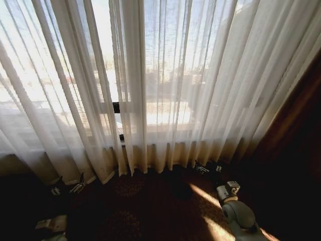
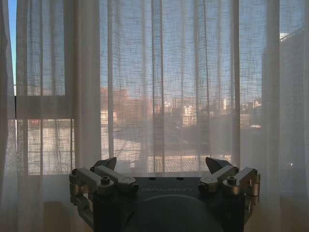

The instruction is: Open the curtains by pulling them apart, changing their state from closed to fully open.

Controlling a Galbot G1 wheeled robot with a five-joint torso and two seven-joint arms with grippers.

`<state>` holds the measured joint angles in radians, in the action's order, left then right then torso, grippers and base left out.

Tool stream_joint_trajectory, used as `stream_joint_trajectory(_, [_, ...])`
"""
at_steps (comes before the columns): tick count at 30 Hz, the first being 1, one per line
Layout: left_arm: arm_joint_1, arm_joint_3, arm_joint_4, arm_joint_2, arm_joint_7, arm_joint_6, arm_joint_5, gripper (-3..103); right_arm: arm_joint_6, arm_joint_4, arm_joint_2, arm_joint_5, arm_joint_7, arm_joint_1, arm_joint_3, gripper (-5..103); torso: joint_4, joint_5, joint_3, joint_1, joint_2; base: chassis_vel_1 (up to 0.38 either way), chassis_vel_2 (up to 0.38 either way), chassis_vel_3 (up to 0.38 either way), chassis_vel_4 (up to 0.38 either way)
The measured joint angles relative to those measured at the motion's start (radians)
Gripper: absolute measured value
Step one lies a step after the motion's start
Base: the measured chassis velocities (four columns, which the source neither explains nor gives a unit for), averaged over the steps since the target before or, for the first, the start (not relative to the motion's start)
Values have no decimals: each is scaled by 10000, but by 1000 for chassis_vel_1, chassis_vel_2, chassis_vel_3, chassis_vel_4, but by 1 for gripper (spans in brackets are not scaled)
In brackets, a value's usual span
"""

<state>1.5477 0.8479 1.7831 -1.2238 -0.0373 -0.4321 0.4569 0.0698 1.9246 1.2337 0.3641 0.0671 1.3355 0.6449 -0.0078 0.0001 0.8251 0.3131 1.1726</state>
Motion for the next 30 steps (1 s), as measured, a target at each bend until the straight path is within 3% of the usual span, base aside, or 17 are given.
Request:
stream_joint_trajectory(16, [0, 0, 0, 0, 0, 0, 1, 100, -67, 31, -113, 72, 300, 93, -16, 100, 0, -2, -1, 0, 1, -71, 109, 68, -98])
stream_joint_trajectory(30, [-3, 0, 0, 0, 1, 0, 1, 100, -99, 69, -64, 64, 779, 89, -104, 100, -1, -5, 4, 8, -4, -269, 335, 267, -333])
